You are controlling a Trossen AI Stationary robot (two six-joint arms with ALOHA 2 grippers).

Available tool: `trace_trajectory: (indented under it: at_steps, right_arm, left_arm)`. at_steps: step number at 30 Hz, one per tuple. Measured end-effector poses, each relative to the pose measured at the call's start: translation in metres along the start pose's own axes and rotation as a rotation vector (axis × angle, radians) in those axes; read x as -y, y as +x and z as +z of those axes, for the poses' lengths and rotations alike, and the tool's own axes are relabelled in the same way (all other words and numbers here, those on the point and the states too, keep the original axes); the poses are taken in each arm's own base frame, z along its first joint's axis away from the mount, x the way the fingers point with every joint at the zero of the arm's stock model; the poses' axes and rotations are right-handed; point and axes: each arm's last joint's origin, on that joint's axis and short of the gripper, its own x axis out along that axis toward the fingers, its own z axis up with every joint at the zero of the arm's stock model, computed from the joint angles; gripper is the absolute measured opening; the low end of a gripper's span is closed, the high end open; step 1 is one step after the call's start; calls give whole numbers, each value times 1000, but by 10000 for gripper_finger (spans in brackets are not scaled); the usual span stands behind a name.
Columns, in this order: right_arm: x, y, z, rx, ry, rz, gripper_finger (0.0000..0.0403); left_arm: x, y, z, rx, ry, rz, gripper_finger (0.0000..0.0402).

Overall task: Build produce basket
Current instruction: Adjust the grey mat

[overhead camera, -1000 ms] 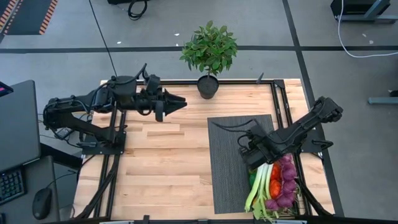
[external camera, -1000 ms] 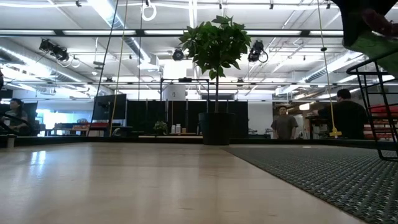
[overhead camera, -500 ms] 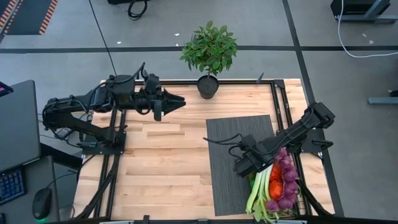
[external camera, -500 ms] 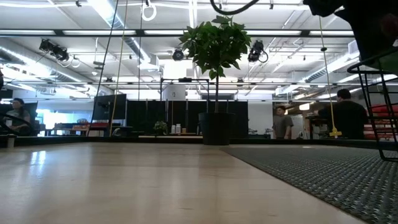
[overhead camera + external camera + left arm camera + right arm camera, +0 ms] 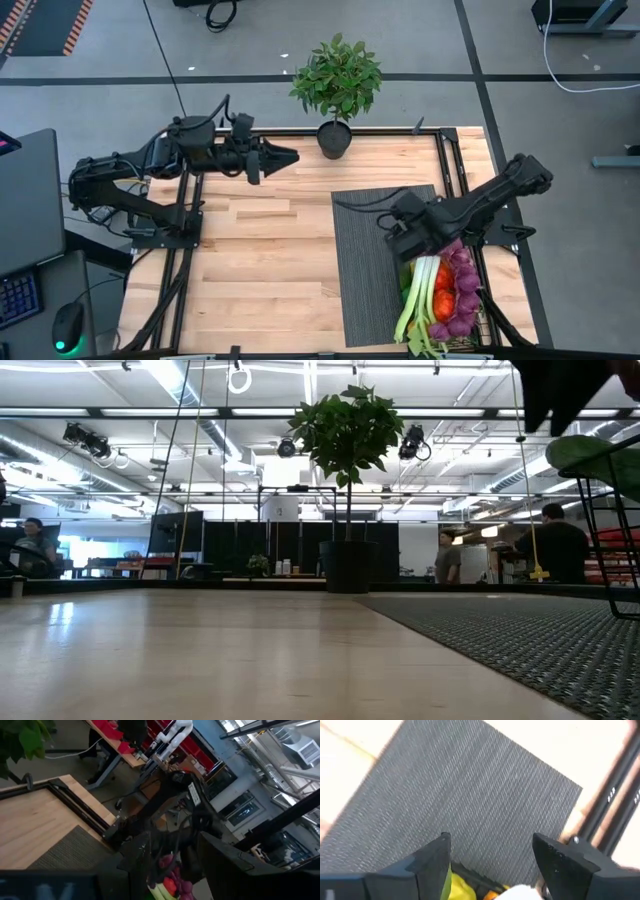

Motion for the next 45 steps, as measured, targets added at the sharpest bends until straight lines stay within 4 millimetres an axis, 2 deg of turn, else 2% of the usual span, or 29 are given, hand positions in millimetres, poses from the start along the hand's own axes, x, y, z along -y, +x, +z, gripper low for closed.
trace_trajectory:
  at_steps: [6, 10, 15, 19, 21, 24, 27, 34, 38, 45]
  right_arm:
    - [22, -15, 14, 134, -85, 80, 279]
    - [26, -15, 36, 258, -129, 96, 274]
    - [12, 6, 61, 182, -339, 214, 271]
    - [2, 21, 84, 139, -406, 338, 271]
    - [-2, 32, 97, 109, -408, 380, 271]
    - [-9, 54, 114, 58, -368, 388, 271]
    - [-22, 80, 126, 11, -350, 374, 270]
    - [-45, 139, 132, -130, -375, 300, 259]
    - [-52, 163, 131, -224, -355, 291, 252]
    - [-53, 185, 130, -299, -337, 239, 249]
  left_arm:
    - [-1, 0, 0, 18, -14, 27, 172]
    - [-9, 0, -3, 57, -50, 168, 172]
    - [-18, 14, -21, -17, -29, 300, 172]
    - [-25, 27, -45, -166, 66, 379, 172]
    - [-25, 28, -48, -184, 74, 381, 172]
    - [-19, 21, -39, -154, 78, 358, 172]
    - [-6, 3, -18, -95, 109, 307, 172]
    - [10, -22, 17, 29, 209, 281, 172]
    - [15, -29, 27, 85, 270, 300, 172]
    - [15, -28, 26, 79, 319, 302, 172]
